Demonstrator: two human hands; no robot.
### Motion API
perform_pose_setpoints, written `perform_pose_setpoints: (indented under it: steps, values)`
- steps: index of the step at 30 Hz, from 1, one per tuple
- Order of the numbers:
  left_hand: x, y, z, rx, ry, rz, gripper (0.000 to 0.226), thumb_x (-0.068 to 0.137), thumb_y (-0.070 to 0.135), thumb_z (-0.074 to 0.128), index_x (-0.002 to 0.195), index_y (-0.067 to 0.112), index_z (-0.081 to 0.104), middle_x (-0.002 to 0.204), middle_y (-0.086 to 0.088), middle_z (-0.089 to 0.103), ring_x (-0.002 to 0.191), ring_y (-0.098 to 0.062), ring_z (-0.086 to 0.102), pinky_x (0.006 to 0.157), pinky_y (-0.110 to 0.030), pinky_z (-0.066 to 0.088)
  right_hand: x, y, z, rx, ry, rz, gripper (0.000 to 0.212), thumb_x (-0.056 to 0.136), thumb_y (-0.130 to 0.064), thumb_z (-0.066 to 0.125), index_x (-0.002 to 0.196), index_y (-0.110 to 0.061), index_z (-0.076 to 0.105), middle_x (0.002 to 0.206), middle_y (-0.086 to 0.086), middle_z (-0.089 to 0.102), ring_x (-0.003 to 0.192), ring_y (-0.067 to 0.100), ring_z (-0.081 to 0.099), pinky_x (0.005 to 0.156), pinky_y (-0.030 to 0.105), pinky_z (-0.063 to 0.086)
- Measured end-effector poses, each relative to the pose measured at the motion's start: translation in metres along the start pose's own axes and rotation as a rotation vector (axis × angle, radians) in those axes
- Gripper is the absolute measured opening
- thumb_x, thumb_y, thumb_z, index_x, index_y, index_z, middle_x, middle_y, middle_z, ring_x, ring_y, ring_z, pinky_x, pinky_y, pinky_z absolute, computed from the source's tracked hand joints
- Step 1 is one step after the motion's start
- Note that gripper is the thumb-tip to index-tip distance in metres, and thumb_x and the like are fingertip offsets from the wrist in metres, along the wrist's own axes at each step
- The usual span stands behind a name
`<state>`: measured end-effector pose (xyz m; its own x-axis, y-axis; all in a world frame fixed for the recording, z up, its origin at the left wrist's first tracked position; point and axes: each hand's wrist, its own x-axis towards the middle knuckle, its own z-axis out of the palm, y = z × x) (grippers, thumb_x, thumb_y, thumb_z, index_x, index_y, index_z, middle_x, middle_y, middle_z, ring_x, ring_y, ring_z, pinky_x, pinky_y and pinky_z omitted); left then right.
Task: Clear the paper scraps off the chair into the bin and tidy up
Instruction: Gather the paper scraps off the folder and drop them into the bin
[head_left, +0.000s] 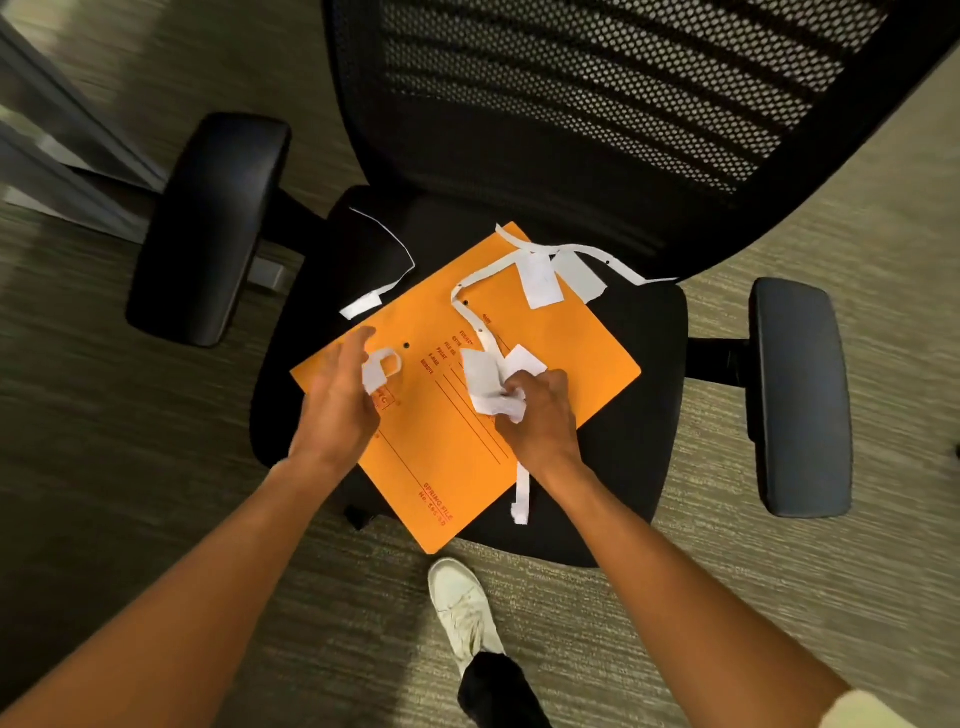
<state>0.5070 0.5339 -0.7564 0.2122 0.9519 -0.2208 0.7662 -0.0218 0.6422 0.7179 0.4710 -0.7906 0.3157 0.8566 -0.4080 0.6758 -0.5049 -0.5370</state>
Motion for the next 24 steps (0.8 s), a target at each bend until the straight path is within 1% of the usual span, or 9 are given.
perform_pose_setpoints:
  steps: [4, 7, 9, 11, 14, 16, 19, 21, 24]
  values:
    - [0.023, -0.003, -0.004, 0.061, 0.081, -0.045, 0.046, 0.085, -0.009, 0.045, 0.126, 0.012, 0.045, 0.114, -0.016, 0.057, 0.110, -0.029, 0.049, 0.083, -0.041, 0.049, -0.012, 0.006, -0.006, 0.107, 0.032, -0.044, 0.032, 0.077, -0.004, 0.072, 0.098, -0.022, 0.056, 0.112, -0.004, 0.044, 0.096, 0.008, 0.050, 0.066, -0.001, 0.036]
    - [0.038, -0.005, -0.004, 0.043, 0.176, -0.081, 0.025, 0.090, -0.002, 0.040, 0.107, 0.004, 0.057, 0.092, -0.018, 0.061, 0.090, -0.035, 0.060, 0.067, -0.041, 0.050, -0.015, 0.010, -0.017, 0.133, 0.054, -0.083, 0.028, 0.079, -0.005, 0.069, 0.100, -0.019, 0.058, 0.104, -0.005, 0.054, 0.092, 0.009, 0.052, 0.065, 0.004, 0.036]
    - [0.044, -0.005, -0.004, 0.069, 0.202, -0.064, 0.020, 0.094, 0.012, 0.039, 0.101, 0.004, 0.056, 0.088, -0.015, 0.059, 0.082, -0.033, 0.061, 0.064, -0.040, 0.047, -0.014, 0.010, -0.026, 0.152, 0.080, -0.090, 0.024, 0.080, -0.007, 0.068, 0.098, -0.019, 0.057, 0.098, -0.004, 0.057, 0.089, 0.010, 0.054, 0.065, 0.009, 0.037]
    - [0.047, -0.003, -0.003, 0.162, 0.138, -0.078, 0.040, 0.095, 0.041, 0.042, 0.112, 0.007, 0.051, 0.102, -0.018, 0.057, 0.093, -0.031, 0.057, 0.071, -0.040, 0.047, -0.009, 0.010, -0.034, 0.176, 0.104, -0.082, 0.021, 0.083, -0.012, 0.069, 0.096, -0.021, 0.056, 0.096, -0.004, 0.058, 0.087, 0.010, 0.055, 0.063, 0.008, 0.036]
    - [0.047, 0.001, 0.002, 0.345, -0.050, -0.122, 0.077, 0.076, 0.072, 0.053, 0.127, 0.016, 0.041, 0.117, -0.015, 0.047, 0.105, -0.030, 0.051, 0.078, -0.044, 0.051, 0.003, 0.008, -0.045, 0.198, 0.136, -0.063, 0.020, 0.084, -0.019, 0.071, 0.097, -0.021, 0.056, 0.099, -0.002, 0.058, 0.089, 0.011, 0.055, 0.063, 0.009, 0.036]
    - [0.044, 0.000, 0.007, 0.441, -0.121, -0.112, 0.078, 0.073, 0.068, 0.062, 0.127, 0.017, 0.041, 0.119, -0.014, 0.044, 0.103, -0.029, 0.052, 0.073, -0.040, 0.051, 0.014, 0.005, -0.050, 0.175, 0.152, -0.058, 0.022, 0.084, -0.022, 0.071, 0.101, -0.020, 0.057, 0.101, -0.002, 0.058, 0.091, 0.010, 0.053, 0.063, 0.007, 0.034]
    - [0.039, -0.006, 0.015, 0.465, -0.124, -0.067, 0.048, 0.086, 0.042, 0.062, 0.119, 0.011, 0.047, 0.112, -0.017, 0.045, 0.078, -0.025, 0.050, 0.057, -0.032, 0.039, 0.031, -0.003, -0.051, 0.127, 0.154, -0.065, 0.028, 0.084, -0.027, 0.071, 0.106, -0.018, 0.058, 0.102, -0.003, 0.054, 0.091, 0.007, 0.049, 0.062, 0.007, 0.032]
    - [0.034, -0.012, 0.016, 0.393, -0.103, -0.058, 0.030, 0.092, 0.028, 0.055, 0.114, 0.009, 0.049, 0.109, -0.018, 0.046, 0.071, -0.023, 0.045, 0.056, -0.035, 0.039, 0.042, -0.010, -0.048, 0.109, 0.134, -0.076, 0.030, 0.084, -0.028, 0.071, 0.109, -0.016, 0.058, 0.104, -0.001, 0.055, 0.092, 0.008, 0.048, 0.063, 0.007, 0.031]
    - [0.028, -0.021, 0.013, 0.340, -0.076, -0.010, 0.021, 0.092, 0.019, 0.051, 0.111, 0.012, 0.048, 0.102, -0.015, 0.050, 0.066, -0.024, 0.046, 0.055, -0.035, 0.040, 0.056, -0.023, -0.041, 0.101, 0.087, -0.062, 0.032, 0.084, -0.024, 0.071, 0.112, -0.014, 0.058, 0.110, 0.005, 0.059, 0.098, 0.014, 0.052, 0.069, 0.012, 0.038]
